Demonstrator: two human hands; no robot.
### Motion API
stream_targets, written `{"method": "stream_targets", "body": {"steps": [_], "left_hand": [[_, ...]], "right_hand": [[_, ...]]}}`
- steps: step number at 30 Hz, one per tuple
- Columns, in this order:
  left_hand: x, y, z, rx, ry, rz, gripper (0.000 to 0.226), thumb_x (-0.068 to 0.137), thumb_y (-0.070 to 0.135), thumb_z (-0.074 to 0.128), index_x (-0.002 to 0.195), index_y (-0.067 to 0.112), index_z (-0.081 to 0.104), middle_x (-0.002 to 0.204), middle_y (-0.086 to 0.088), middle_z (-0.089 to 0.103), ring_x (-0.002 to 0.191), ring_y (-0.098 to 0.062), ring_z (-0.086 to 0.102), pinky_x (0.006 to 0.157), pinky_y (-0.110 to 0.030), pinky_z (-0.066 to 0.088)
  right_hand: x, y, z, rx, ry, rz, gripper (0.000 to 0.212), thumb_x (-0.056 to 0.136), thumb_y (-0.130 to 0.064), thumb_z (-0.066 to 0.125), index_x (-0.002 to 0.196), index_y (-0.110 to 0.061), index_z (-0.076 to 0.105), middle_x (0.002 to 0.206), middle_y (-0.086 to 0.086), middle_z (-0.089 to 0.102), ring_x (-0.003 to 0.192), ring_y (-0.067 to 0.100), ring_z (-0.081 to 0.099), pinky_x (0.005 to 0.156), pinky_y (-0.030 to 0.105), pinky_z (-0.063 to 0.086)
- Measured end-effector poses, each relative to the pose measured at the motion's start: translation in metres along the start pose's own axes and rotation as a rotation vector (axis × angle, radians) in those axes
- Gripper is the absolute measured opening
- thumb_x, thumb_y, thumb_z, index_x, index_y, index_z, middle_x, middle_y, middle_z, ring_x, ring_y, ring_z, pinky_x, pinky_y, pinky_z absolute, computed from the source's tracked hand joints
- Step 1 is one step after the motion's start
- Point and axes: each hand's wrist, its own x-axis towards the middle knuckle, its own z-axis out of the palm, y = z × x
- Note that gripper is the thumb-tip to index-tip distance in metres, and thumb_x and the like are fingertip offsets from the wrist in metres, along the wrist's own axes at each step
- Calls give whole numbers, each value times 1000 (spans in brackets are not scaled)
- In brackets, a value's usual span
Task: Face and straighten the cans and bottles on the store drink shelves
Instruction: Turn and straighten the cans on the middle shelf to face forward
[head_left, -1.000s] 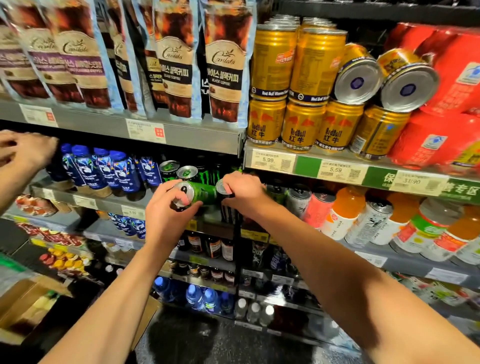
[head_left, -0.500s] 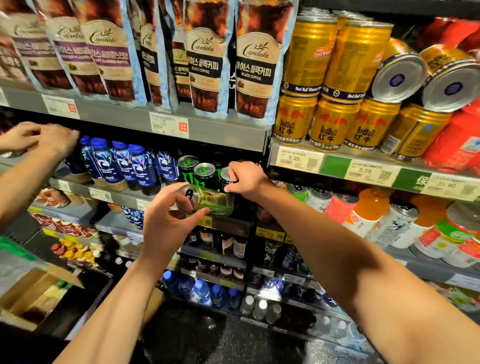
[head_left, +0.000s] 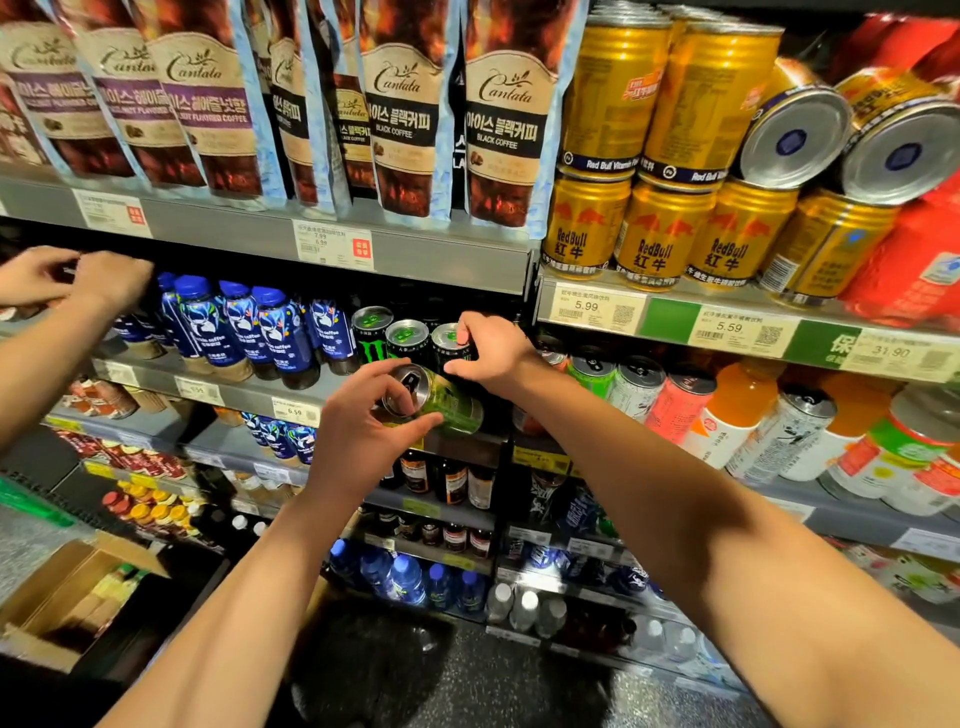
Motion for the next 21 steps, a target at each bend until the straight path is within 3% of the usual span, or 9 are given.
{"method": "stream_targets", "body": {"steps": [4,8,11,14,17,19,21], "left_hand": [[5,1,16,-3,-10,9,33,66,12,91,67,15,58,112,8,63,118,-12,60,88,-44,57],[12,1,35,-2,18,9,35,66,14,91,67,20,57,116,-2,64,113,-14,61,83,-37,57],[17,3,48,8,20,36,34,65,11,91,68,16,58,101,-8,69,103,-11,62,83,-30,52],[19,6,60,-4,11,46,33,64,7,91,67,10,59,90,-12,69,91,-17,62,77,-34,51],[20,7,70,37,-4,54,35,64,9,91,66,11,56,76,0,62,77,-17,59,68,-21,47],[21,8,74,76,-13,65,39,65,12,91,66,16,53,74,11,54,84,-20,65,73,-11,42],[24,7,78,123,-23,50,39,65,16,91,69,16,52,77,9,56,97,-29,68,78,-25,46]], "right_hand": [[-39,16,5,131,270,-10,16,90,-18,62,100,-8,54,94,10,54,88,27,49,69,34,27],[-69,30,10,170,458,-2,9,85,-11,63,85,-11,54,86,8,57,84,27,51,74,37,41],[-84,41,12,113,574,20,7,81,-6,63,84,-7,57,88,13,58,85,31,52,74,40,43],[-95,54,15,42,659,107,7,82,-7,64,83,-6,57,88,14,57,84,33,51,73,43,43],[-102,61,18,36,694,136,10,82,-9,65,84,-6,56,88,14,56,82,34,50,72,45,43],[-107,64,20,30,697,146,13,80,-9,67,85,-5,56,89,15,55,82,34,49,71,45,44],[-110,65,20,37,707,150,14,79,-9,67,88,-5,56,91,15,55,82,34,49,70,43,43]]}}
